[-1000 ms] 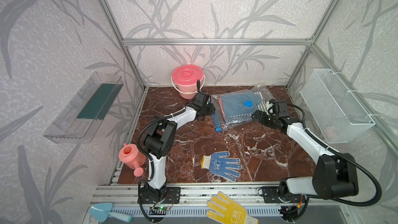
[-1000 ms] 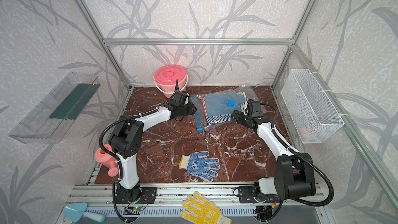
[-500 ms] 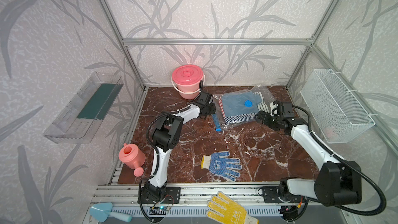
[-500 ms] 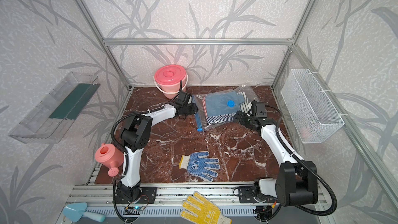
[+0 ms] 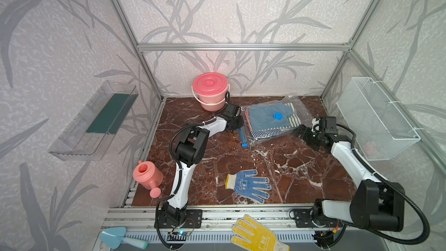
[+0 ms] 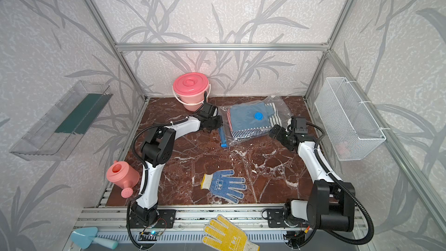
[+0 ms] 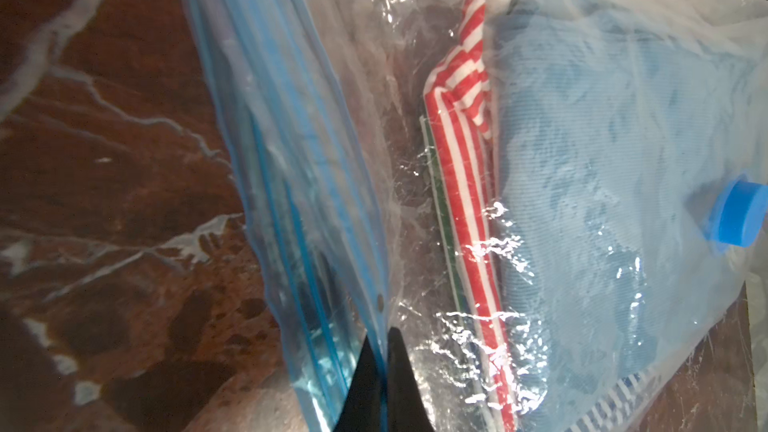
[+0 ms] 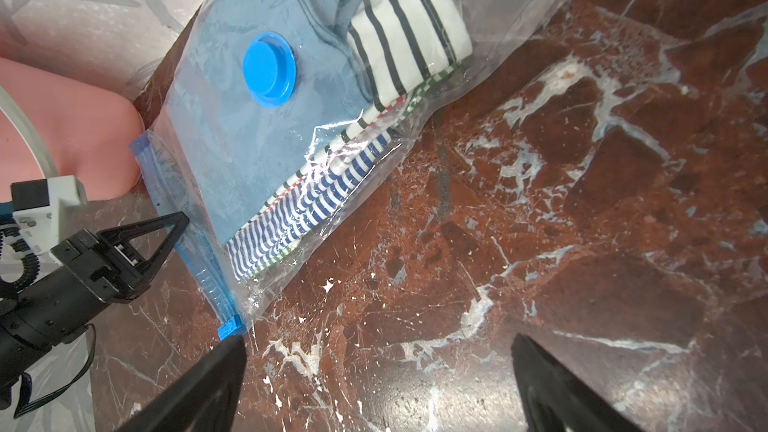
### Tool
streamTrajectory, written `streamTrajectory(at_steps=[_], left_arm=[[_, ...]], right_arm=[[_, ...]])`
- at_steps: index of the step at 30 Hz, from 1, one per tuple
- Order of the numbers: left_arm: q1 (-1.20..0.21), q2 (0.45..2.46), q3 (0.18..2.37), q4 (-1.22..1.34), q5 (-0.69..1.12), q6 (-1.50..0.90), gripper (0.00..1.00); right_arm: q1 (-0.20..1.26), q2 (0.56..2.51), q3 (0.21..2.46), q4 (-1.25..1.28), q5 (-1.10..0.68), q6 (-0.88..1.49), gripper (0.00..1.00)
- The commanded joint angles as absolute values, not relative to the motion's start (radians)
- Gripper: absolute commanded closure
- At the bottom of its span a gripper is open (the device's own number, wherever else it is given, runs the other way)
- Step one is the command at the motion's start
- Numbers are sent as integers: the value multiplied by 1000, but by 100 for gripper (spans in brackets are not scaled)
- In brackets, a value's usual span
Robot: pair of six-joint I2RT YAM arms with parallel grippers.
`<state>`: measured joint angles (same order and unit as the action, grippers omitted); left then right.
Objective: Take the tank top out of the vacuum bag
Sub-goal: Open the vacuum bag at the center of the board.
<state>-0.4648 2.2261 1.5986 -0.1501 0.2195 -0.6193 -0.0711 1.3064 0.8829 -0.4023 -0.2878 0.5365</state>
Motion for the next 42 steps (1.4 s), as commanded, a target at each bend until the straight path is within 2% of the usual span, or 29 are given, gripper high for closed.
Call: streamTrajectory(at_steps=[1,9,12,16,23,24,26,28,31,33,35,42], left_arm=[[-468,2162,1540,-156,223,-597,100],[-468,2030,1343,-125,202,-570,100],[-468,1987,1274,-111,199,-573,100],[-469,1950,1222,-120,178,-561,100],[-469,1894,1212,-186,158,-555,100],[-468,1869,1205,-194,141,-562,95],[-467,1815,1187,-206,99,-577,74],[-465,1760,1169,-226,63,-590,58],[-458,1684,1133,-244,40,-586,21],[-453,1634,1101,-266,-11,-618,14],[-445,1587,1057,-266,-47,-628,13],[-362,1440,905,-248,-27,-699,11]], right_arm=[[-72,1318,874,-408,-266,552,1],[-61,1378,884,-401,-231,540,8],[-29,1390,903,-418,-174,513,8],[-12,1427,932,-407,-185,513,8],[201,1491,1043,-422,-68,401,9],[226,1498,1044,-405,-75,393,9],[278,1512,1040,-363,-83,384,10],[332,1531,1044,-340,-80,373,11],[403,1578,1082,-347,-66,356,18],[450,1621,1120,-362,-55,337,24],[501,1664,1163,-369,-51,318,30],[638,1829,1316,-358,-61,284,31]])
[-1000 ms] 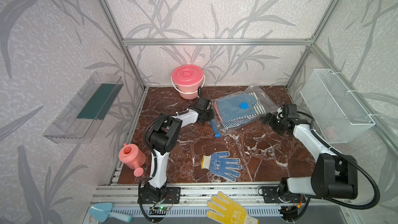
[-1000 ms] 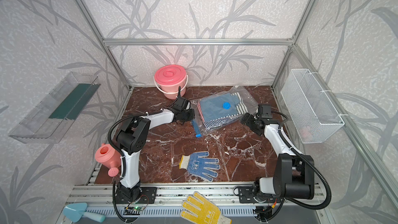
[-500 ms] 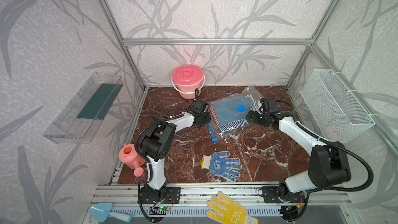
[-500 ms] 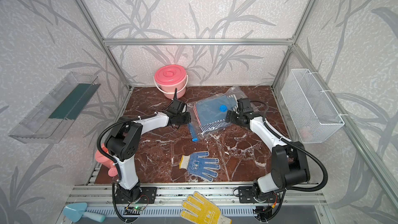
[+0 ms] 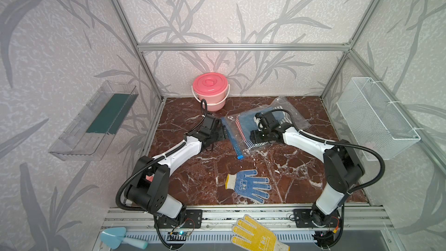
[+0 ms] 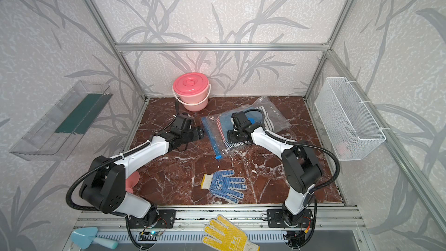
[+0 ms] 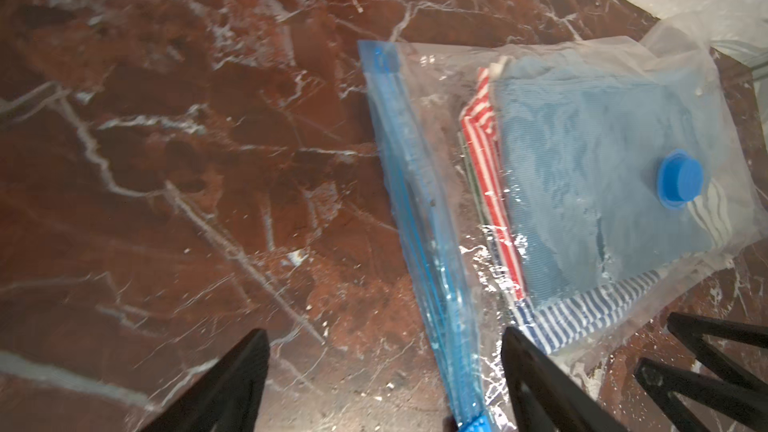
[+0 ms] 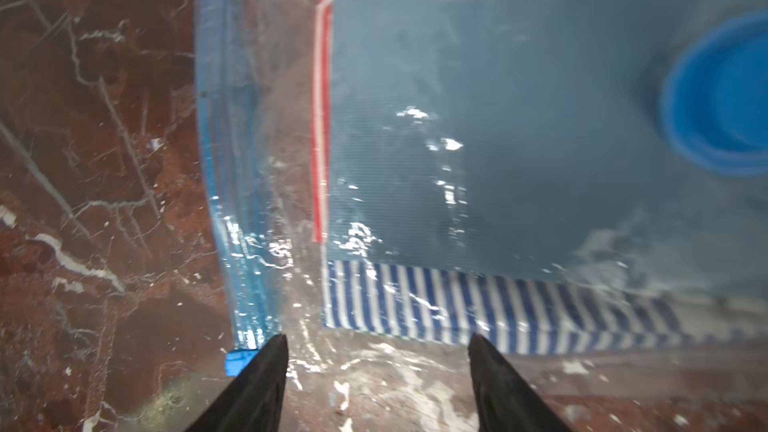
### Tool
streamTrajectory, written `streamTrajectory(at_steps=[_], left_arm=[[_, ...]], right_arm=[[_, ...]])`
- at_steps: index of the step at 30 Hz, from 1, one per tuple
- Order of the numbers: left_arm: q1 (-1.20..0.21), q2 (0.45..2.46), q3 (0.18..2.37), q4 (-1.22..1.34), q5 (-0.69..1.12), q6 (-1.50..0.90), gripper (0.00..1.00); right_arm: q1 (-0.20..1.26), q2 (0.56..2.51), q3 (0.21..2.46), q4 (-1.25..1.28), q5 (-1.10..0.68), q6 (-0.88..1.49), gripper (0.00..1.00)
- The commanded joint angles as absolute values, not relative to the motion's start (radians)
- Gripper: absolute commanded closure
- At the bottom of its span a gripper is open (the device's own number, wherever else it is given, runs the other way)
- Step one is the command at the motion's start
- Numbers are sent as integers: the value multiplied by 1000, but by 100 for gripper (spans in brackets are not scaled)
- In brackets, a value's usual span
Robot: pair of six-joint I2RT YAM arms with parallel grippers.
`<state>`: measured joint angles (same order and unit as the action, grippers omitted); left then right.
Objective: Take the tank top out of the vacuum bag
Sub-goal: Open the vacuum bag at the center of the board.
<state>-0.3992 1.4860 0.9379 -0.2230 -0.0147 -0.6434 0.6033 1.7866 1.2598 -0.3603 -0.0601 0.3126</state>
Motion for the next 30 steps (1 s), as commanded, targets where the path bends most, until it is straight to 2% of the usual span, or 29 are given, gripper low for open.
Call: streamTrajectory(at_steps=[1,5,8,16,23,30], left_arm=[[-351,1425,897,-255,-20,-703,11],[-337,1402,918,-352,-96,-733,7],[-328,1401,911,-359,-88,-718,5],[-307,1313,793,-222,-45,-736,2],[-305,1268,760,-225,-44,-718,2],[-305,1266,742,-234,-28,-726,2]], right_arm=[[651,1856,1341,-360,-65,288,31],[698,1933,1423,-373,-62,278,32],[713,1996,1492,-411,-45,295,34],[751,2120,1640,-511,-23,268,36],[760,2200,1724,-556,31,247,38],[796,2296,1858,-669,161,200,47]])
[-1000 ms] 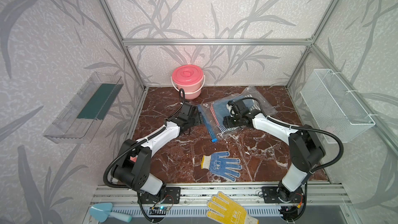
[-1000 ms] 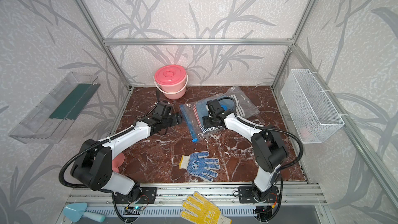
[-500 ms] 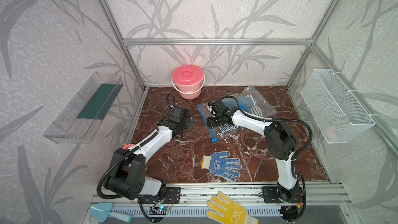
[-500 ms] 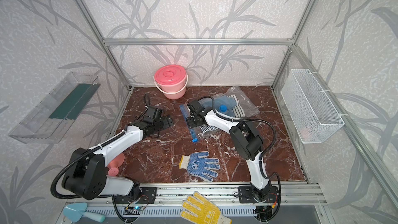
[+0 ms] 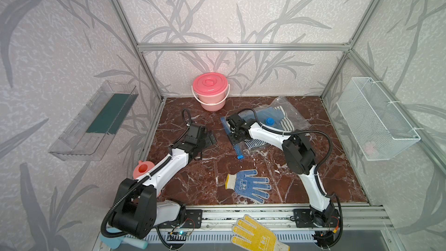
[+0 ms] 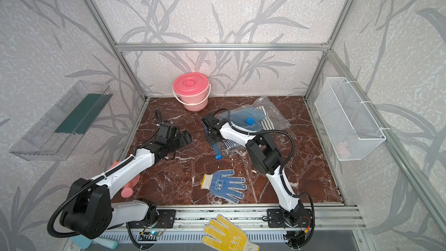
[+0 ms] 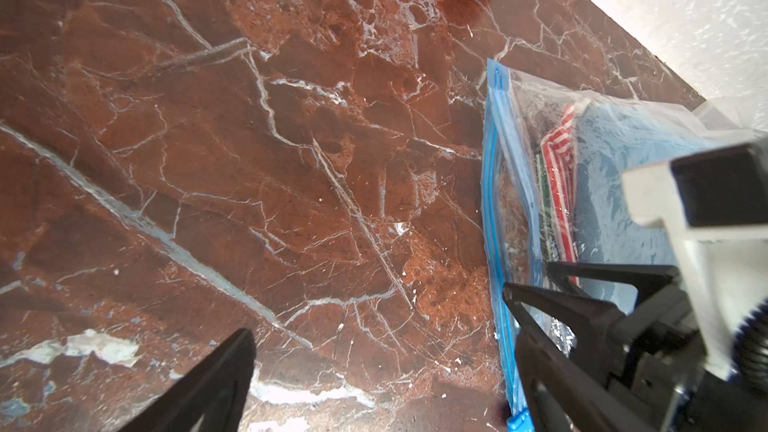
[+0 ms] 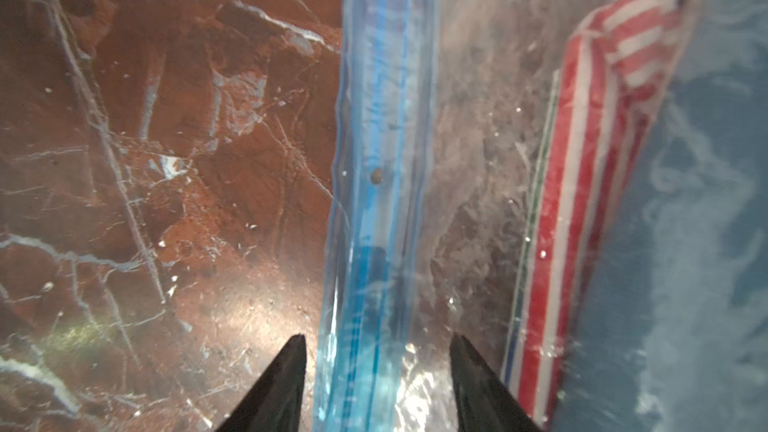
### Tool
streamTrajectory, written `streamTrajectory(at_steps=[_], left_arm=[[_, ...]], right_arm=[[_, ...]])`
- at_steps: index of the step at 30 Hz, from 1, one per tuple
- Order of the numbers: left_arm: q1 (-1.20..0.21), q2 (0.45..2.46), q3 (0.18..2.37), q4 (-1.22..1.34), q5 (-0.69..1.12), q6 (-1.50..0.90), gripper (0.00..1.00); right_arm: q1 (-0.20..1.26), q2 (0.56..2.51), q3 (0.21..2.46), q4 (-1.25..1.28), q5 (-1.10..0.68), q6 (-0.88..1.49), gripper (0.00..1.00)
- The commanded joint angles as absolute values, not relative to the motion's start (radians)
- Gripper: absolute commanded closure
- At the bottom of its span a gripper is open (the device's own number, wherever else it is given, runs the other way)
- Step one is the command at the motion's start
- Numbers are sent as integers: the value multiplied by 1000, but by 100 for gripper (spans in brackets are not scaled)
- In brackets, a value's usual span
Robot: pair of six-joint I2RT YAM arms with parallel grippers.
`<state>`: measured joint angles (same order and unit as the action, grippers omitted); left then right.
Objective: Take the tank top out of the vacuum bag
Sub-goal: Open the vacuum bag at the center of the board.
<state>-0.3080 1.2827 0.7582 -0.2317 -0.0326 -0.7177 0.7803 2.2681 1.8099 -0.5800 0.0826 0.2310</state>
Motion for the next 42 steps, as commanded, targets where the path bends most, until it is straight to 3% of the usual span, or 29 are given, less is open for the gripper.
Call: streamTrajectory(at_steps=[1,4,11,17,21,42], left_arm=[[-305,1268,739,-227,-23,-730,2],[-305,1266,727,-203,9,-734,3],[-305,1247,696,-170,17,-739,4],[-305,1246,671,-122,45,-770,10],[-308,1263,653,-38,112,-800,21],[-405,1480,806,166,266,-853,46]], right_arm=[[797,2304,1869,-679,186,202,50],[798,2304,1873,-677,221,209,69],[797,2268,1862,-670,225,239,100],[793,2226,1873,-712,222,261,100],[790,2176,1844,-714,203,279,100],[768,1981,1663,-620,156,391,100]])
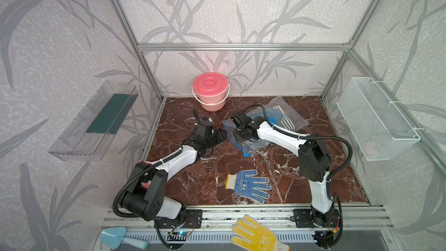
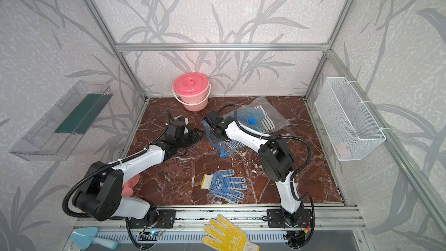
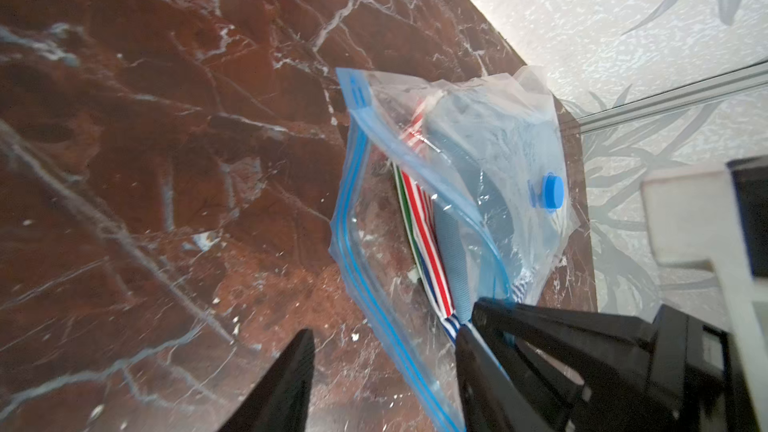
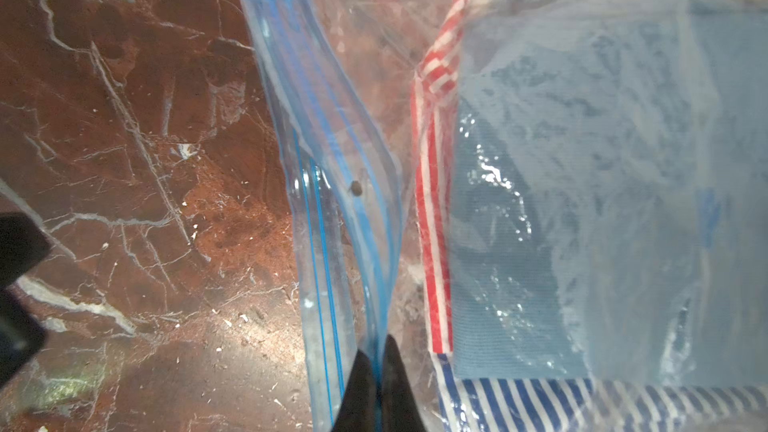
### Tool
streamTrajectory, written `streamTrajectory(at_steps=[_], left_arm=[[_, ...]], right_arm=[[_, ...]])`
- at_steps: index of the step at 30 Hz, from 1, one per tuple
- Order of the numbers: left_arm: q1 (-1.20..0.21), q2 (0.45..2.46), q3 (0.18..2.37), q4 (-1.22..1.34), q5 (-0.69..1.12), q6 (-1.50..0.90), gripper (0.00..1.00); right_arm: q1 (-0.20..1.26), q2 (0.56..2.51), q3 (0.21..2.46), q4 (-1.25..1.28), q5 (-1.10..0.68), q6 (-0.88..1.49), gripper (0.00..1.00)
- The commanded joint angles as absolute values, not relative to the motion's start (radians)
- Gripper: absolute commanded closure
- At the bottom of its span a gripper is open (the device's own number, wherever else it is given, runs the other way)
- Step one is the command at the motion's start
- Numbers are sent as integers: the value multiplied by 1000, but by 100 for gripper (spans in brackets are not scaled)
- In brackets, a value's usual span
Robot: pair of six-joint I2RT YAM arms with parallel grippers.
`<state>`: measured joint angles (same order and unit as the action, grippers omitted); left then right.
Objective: Take the tank top out of the vacuum bag
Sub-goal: Open the vacuum bag at the center of the board, then take out the tank top from the vacuum bag.
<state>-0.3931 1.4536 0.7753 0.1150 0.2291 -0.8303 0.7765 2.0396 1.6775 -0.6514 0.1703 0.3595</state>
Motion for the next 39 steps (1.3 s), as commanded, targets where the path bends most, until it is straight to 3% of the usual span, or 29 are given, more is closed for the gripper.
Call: streamTrajectory(at_steps=[1,10,39], left_arm=[[-410,1493,814,171,267,-855,46],[-425,1588,863,226,308,-888,57],[-477,1812,961,389,335,-963,64]], right_arm=[[767,1975,1656,-611,149,394,100],[747,1922,1583,-519,82,446,100],[726,1882,1605,-523,3,467,100]])
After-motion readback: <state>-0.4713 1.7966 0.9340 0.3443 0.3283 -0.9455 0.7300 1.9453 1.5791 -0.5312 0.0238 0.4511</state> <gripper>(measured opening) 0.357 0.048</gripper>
